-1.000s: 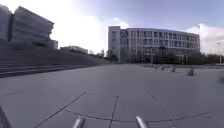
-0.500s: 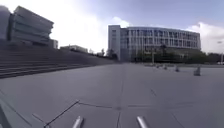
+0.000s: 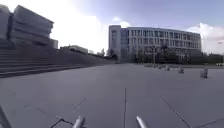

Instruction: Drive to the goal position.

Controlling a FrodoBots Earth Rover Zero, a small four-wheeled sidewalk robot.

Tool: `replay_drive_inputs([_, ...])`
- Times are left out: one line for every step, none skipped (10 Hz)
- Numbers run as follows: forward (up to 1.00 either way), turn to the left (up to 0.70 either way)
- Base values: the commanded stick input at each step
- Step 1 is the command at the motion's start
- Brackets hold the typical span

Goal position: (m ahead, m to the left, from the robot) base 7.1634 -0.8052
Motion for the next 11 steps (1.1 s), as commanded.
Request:
replay_drive_inputs([0.00, 0.00])
replay_drive_inputs([0.00, 0.00])
replay_drive_inputs([0.00, 0.00])
replay_drive_inputs([0.00, 0.00])
replay_drive_inputs([0.28, 0.00])
replay_drive_inputs([1.00, 0.00])
replay_drive_inputs([1.00, 0.00])
replay_drive_inputs([1.00, 0.00])
replay_drive_inputs([1.00, 0.00])
replay_drive_inputs([1.00, 0.00])
replay_drive_inputs([1.00, 0.00])
